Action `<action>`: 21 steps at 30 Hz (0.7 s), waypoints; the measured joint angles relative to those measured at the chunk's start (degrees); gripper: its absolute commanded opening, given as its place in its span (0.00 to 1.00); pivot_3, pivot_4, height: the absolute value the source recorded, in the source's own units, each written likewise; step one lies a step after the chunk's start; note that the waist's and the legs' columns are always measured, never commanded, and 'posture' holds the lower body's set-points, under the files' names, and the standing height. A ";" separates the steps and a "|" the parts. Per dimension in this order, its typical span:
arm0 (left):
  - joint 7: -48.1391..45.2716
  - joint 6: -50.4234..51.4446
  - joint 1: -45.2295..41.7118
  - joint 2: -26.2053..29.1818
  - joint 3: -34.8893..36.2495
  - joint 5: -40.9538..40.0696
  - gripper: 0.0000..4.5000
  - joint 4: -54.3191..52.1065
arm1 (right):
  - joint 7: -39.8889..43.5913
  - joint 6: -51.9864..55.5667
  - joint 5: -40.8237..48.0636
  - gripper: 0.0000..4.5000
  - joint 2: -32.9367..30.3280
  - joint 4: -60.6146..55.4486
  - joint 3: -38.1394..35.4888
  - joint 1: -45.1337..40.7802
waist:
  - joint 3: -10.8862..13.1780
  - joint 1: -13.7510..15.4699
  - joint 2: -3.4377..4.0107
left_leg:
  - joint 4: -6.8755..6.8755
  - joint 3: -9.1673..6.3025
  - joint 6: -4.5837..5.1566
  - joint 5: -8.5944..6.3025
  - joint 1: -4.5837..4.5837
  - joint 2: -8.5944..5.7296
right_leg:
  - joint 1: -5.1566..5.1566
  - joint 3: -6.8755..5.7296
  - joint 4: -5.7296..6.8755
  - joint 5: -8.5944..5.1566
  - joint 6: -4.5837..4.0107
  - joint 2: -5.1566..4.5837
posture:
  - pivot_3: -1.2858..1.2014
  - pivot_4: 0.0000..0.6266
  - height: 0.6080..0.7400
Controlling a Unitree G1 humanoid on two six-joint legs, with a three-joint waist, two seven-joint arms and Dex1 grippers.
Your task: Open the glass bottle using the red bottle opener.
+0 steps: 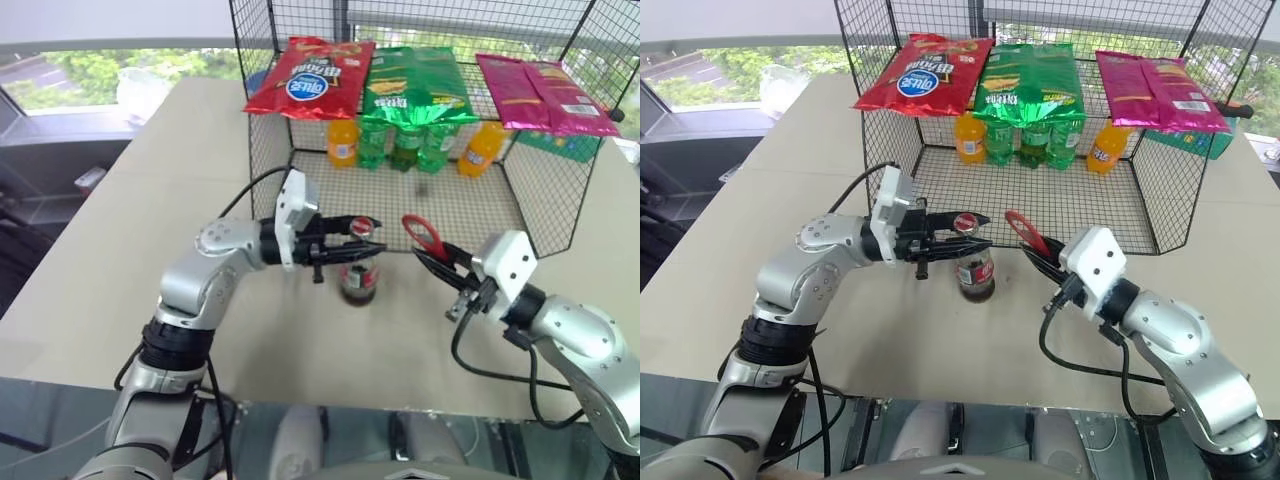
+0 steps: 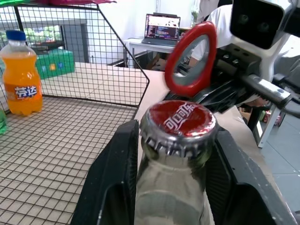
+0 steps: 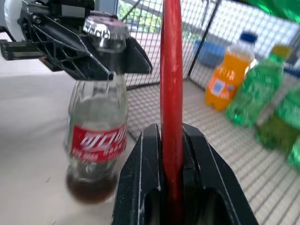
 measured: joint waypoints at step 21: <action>-0.81 -0.56 1.38 0.25 0.09 0.36 0.28 -1.06 | -9.42 -36.44 -34.08 0.00 4.57 19.54 8.04 -3.58 | -0.27 0.17 0.10 | -0.01 0.08 -0.01 0.00 0.10 0.02 | 0.03 0.07 0.03 -0.02 -0.01 0.00 | 0.52 0.24 1.00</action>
